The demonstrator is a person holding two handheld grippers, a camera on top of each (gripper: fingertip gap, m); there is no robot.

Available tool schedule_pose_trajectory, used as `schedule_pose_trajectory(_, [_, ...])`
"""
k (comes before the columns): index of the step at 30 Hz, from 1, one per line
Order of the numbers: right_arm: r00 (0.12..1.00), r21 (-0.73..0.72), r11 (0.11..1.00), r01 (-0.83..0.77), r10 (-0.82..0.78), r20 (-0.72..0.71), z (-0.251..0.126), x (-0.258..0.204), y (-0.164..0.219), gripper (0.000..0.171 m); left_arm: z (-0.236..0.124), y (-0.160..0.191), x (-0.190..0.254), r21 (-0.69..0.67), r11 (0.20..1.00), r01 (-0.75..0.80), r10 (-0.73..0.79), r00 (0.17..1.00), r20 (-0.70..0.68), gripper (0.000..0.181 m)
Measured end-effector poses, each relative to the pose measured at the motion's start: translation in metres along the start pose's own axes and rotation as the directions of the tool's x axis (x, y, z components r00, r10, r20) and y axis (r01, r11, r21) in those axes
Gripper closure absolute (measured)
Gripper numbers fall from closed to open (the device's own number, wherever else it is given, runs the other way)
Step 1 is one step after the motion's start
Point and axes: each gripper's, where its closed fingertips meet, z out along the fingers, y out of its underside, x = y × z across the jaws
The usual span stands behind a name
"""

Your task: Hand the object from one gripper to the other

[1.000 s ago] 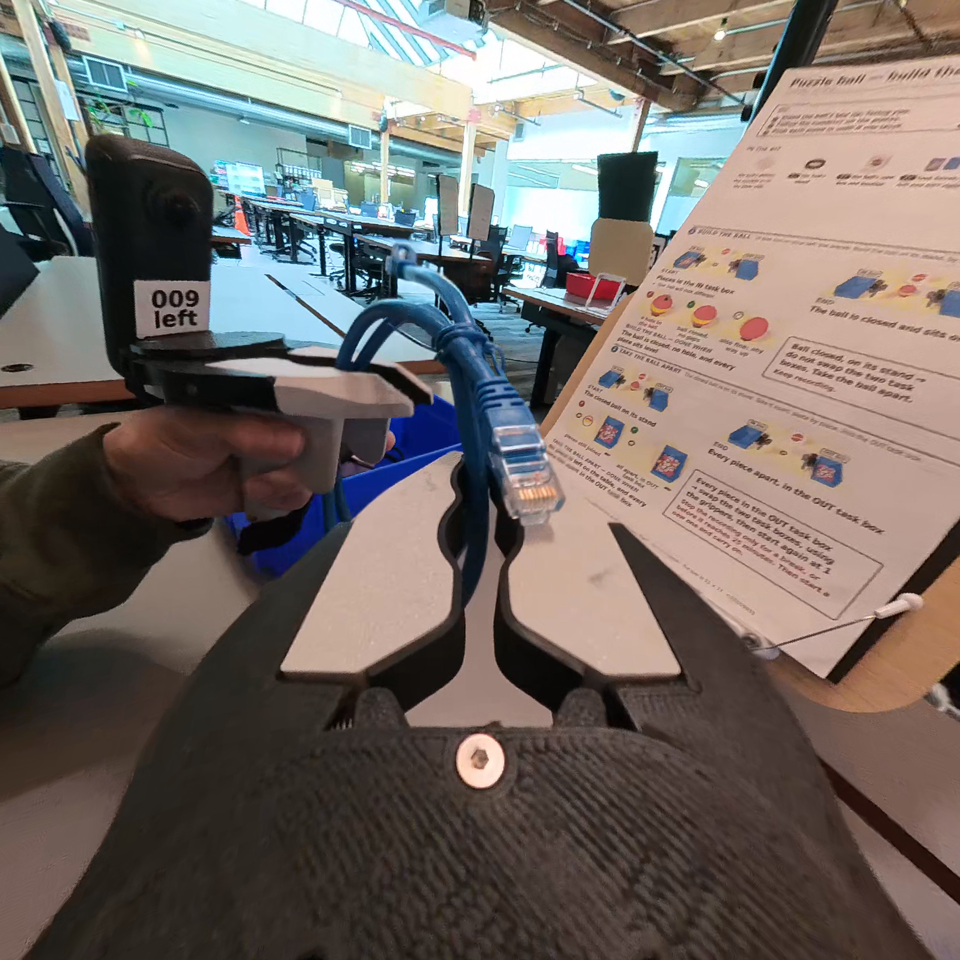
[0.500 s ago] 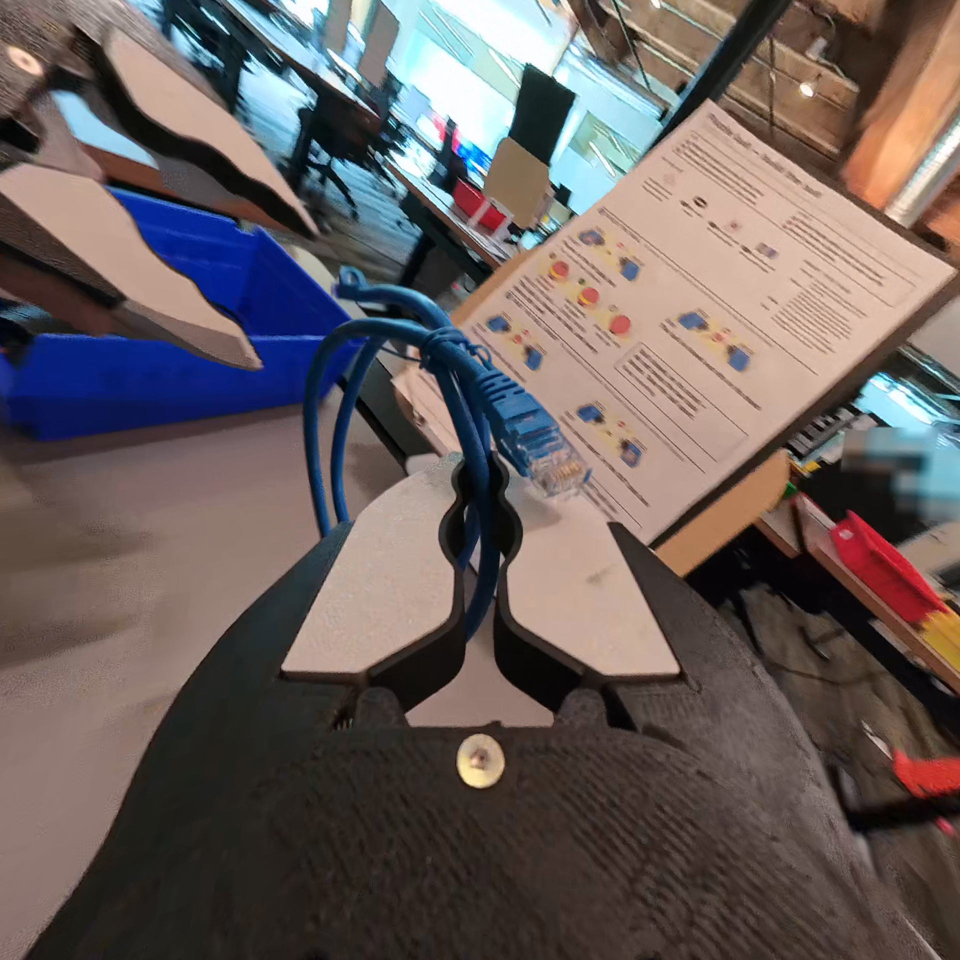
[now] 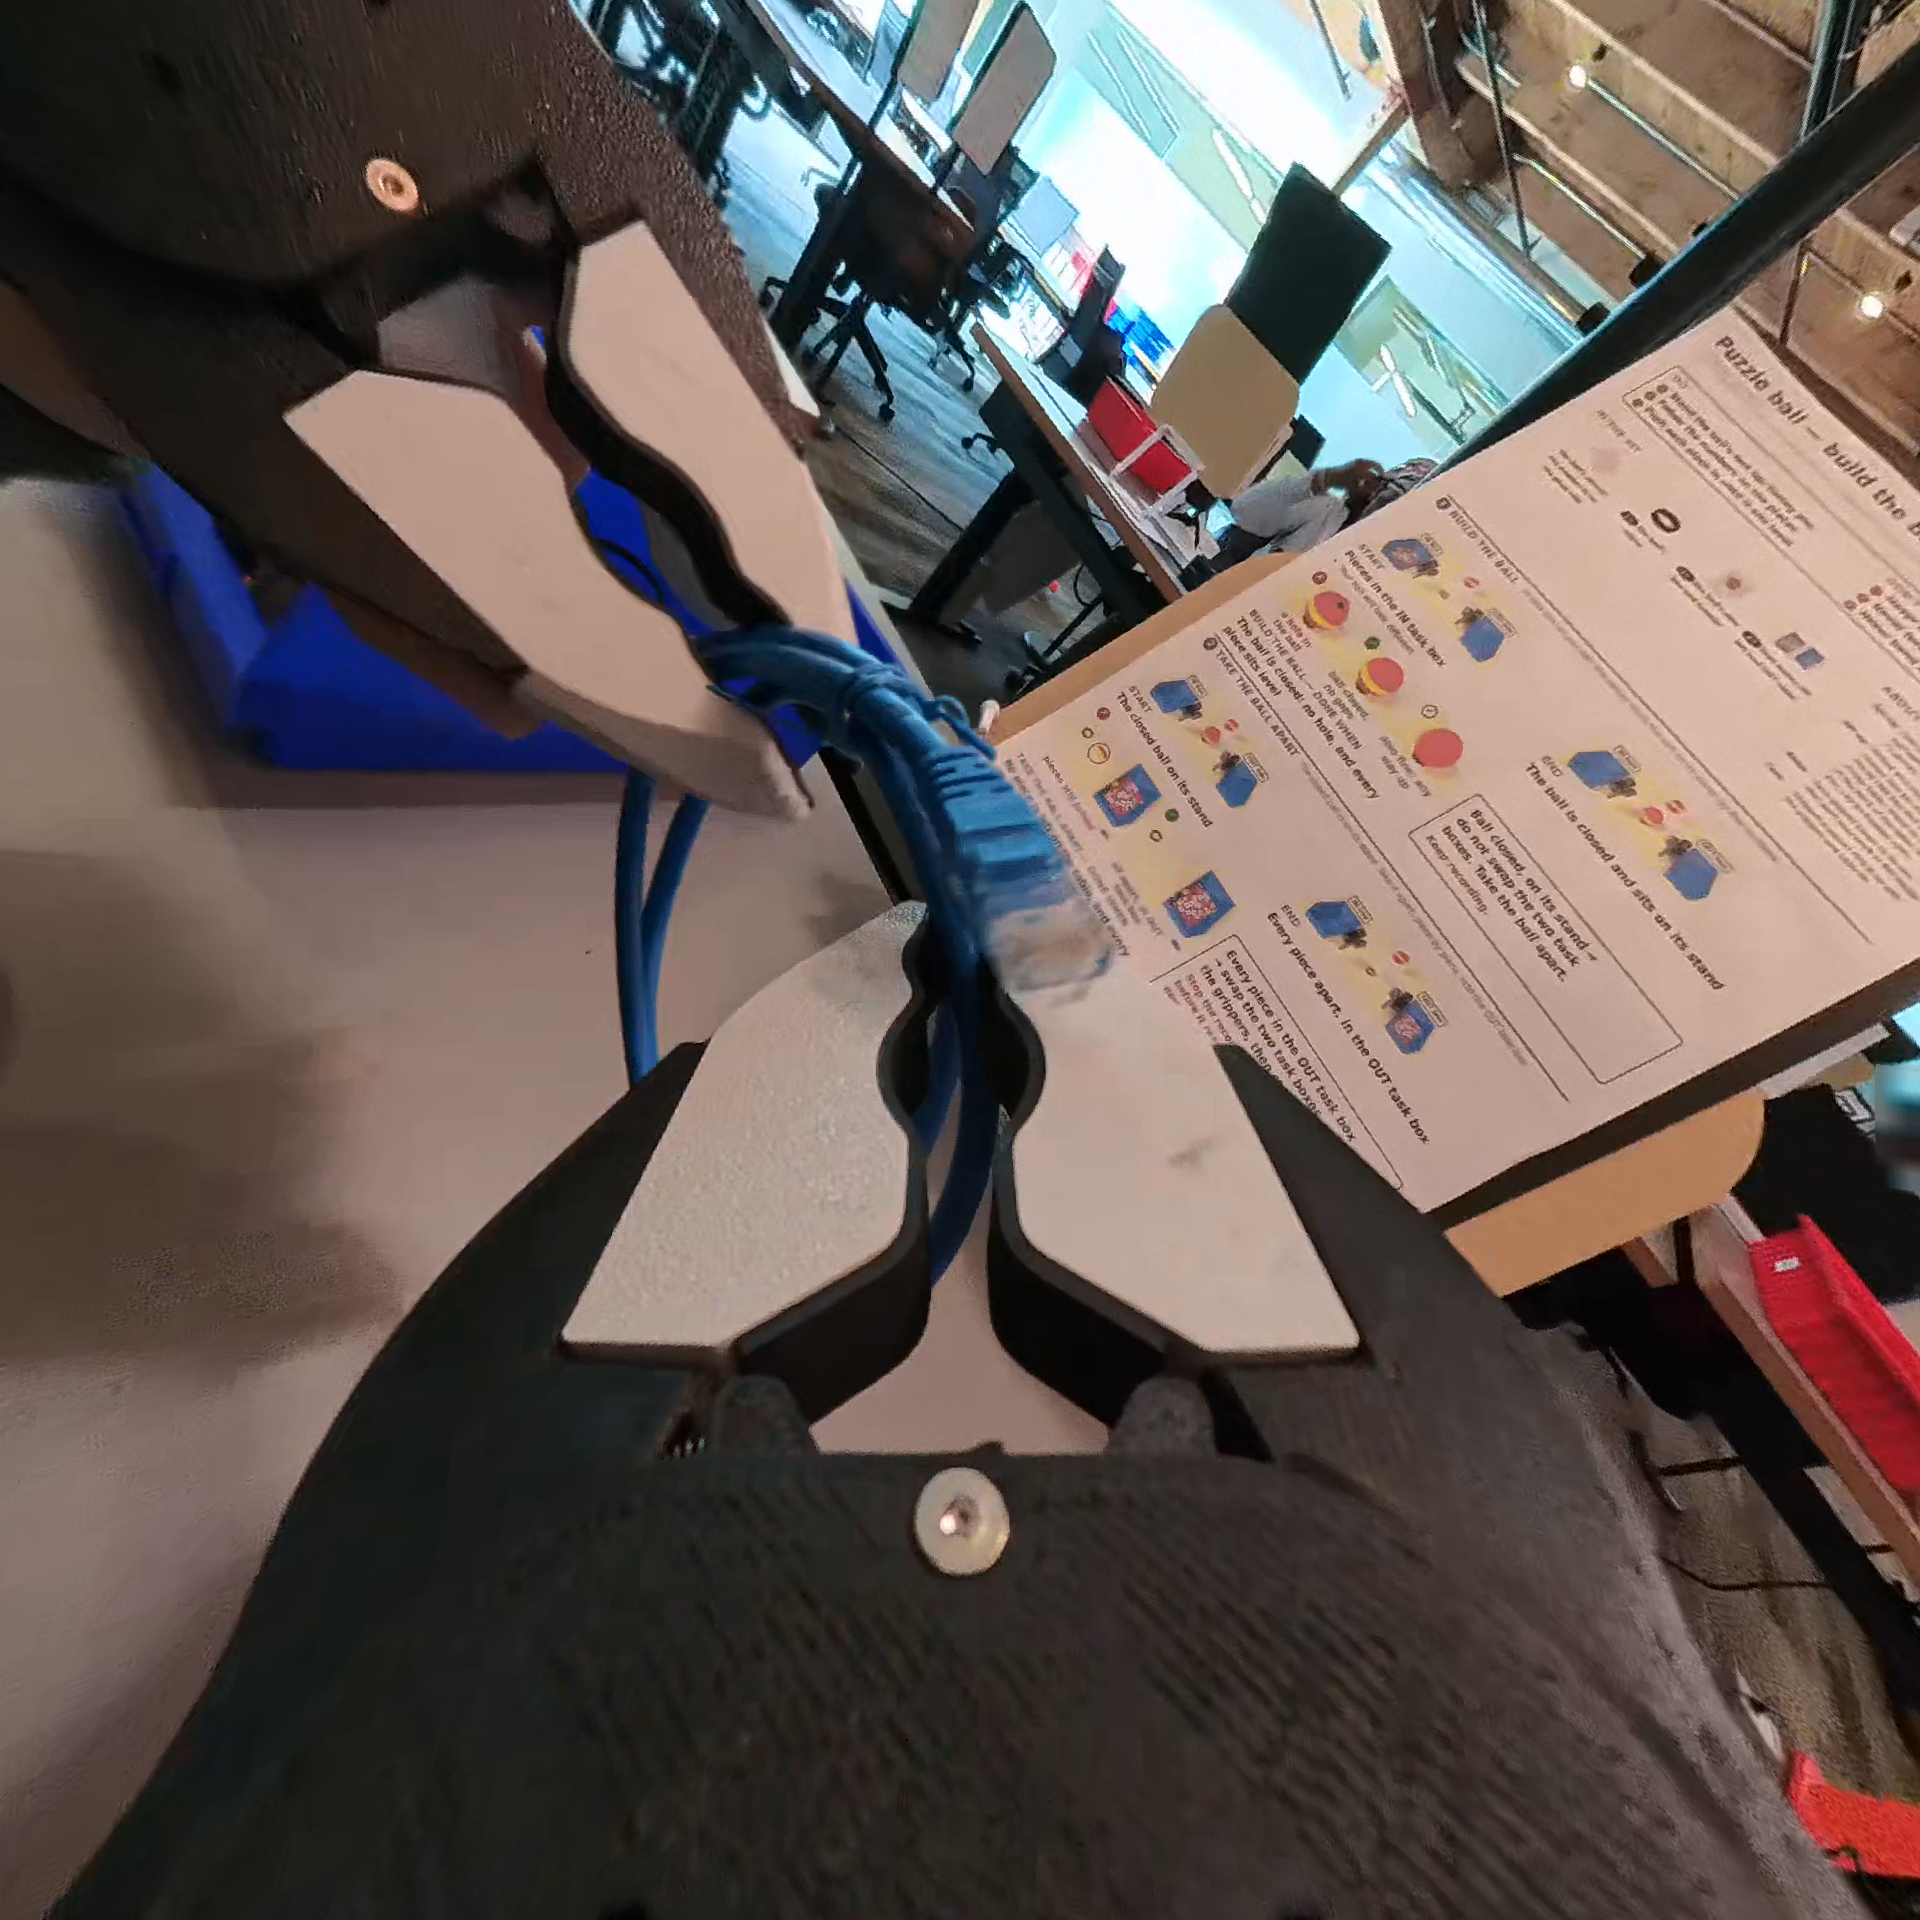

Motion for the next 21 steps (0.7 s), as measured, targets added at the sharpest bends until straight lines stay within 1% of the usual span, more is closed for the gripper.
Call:
schedule_pose_trajectory(2, [0.999, 0.018, 0.999, -0.032, 0.031, 0.031, -0.001, -0.003, 0.000, 0.164, -0.001, -0.003, -0.005, 0.036, 0.999, -0.005, 0.004, 1.000, 0.030, 0.163])
schedule_pose_trajectory(3, [0.997, 0.032, 0.997, -0.063, 0.062, 0.041, -0.001, -0.003, 0.000, 0.160, -0.001, -0.004, -0.008, 0.053, 0.998, -0.017, 0.014, 0.999, 0.051, 0.166])
schedule_pose_trajectory(4, [0.994, 0.042, 0.993, -0.107, 0.106, 0.035, -0.002, 0.000, 0.000, 0.152, -0.001, -0.005, -0.014, 0.064, 0.997, -0.045, 0.039, 0.994, 0.099, 0.168])
schedule_pose_trajectory(5, [0.986, 0.046, 0.985, -0.169, 0.168, 0.024, -0.004, 0.006, 0.002, 0.138, -0.001, -0.005, -0.023, 0.068, 0.993, -0.097, 0.084, 0.980, 0.179, 0.171])
schedule_pose_trajectory(6, [0.967, 0.047, 0.966, -0.254, 0.253, 0.021, -0.007, 0.012, 0.006, 0.124, -0.003, -0.005, -0.034, 0.054, 0.985, -0.162, 0.141, 0.950, 0.280, 0.173])
schedule_pose_trajectory(7, [0.930, 0.048, 0.929, -0.368, 0.366, 0.041, -0.010, 0.016, 0.010, 0.112, -0.008, -0.005, -0.046, 0.018, 0.972, -0.235, 0.209, 0.895, 0.394, 0.175])
schedule_pose_trajectory(8, [0.859, 0.048, 0.860, -0.509, 0.503, 0.094, -0.013, 0.017, 0.013, 0.098, -0.015, -0.007, -0.058, -0.033, 0.946, -0.322, 0.293, 0.811, 0.507, 0.176])
schedule_pose_trajectory(9, [0.748, 0.044, 0.754, -0.655, 0.640, 0.175, -0.016, 0.016, 0.013, 0.087, -0.023, -0.012, -0.065, -0.088, 0.905, -0.415, 0.381, 0.704, 0.600, 0.176])
schedule_pose_trajectory(10, [0.610, 0.044, 0.623, -0.781, 0.746, 0.269, -0.018, 0.016, 0.009, 0.085, -0.030, -0.017, -0.068, -0.145, 0.857, -0.495, 0.454, 0.591, 0.667, 0.175])
schedule_pose_trajectory(11, [0.476, 0.052, 0.493, -0.869, 0.800, 0.366, -0.021, 0.017, 0.000, 0.095, -0.036, -0.022, -0.070, -0.203, 0.812, -0.547, 0.506, 0.487, 0.712, 0.175])
schedule_pose_trajectory(12, [0.359, 0.046, 0.381, -0.923, 0.813, 0.460, -0.023, 0.017, -0.010, 0.111, -0.040, -0.026, -0.069, -0.255, 0.774, -0.580, 0.544, 0.403, 0.736, 0.175])
schedule_pose_trajectory(13, [0.269, 0.013, 0.314, -0.949, 0.792, 0.548, -0.025, 0.012, -0.021, 0.119, -0.041, -0.029, -0.067, -0.293, 0.740, -0.605, 0.572, 0.338, 0.747, 0.175])
schedule_pose_trajectory(14, [0.209, -0.029, 0.285, -0.958, 0.766, 0.608, -0.024, 0.003, -0.031, 0.119, -0.043, -0.031, -0.065, -0.322, 0.714, -0.622, 0.590, 0.287, 0.754, 0.175])
schedule_pose_trajectory(16, [0.158, -0.064, 0.259, -0.964, 0.748, 0.644, -0.015, -0.008, -0.044, 0.120, -0.044, -0.036, -0.061, -0.361, 0.673, -0.646, 0.613, 0.213, 0.761, 0.175])
schedule_pose_trajectory(17, [0.136, -0.060, 0.228, -0.972, 0.749, 0.649, -0.009, -0.009, -0.049, 0.120, -0.045, -0.038, -0.058, -0.373, 0.654, -0.658, 0.621, 0.184, 0.762, 0.176])
schedule_pose_trajectory(19, [0.065, -0.062, 0.145, -0.987, 0.730, 0.681, -0.003, -0.008, -0.058, 0.120, -0.044, -0.042, -0.052, -0.398, 0.610, -0.685, 0.642, 0.132, 0.756, 0.175])
schedule_pose_trajectory(21, [0.010, -0.053, 0.064, -0.997, 0.728, 0.686, 0.003, -0.004, -0.058, 0.125, -0.041, -0.043, -0.048, -0.413, 0.586, -0.697, 0.655, 0.108, 0.748, 0.175])
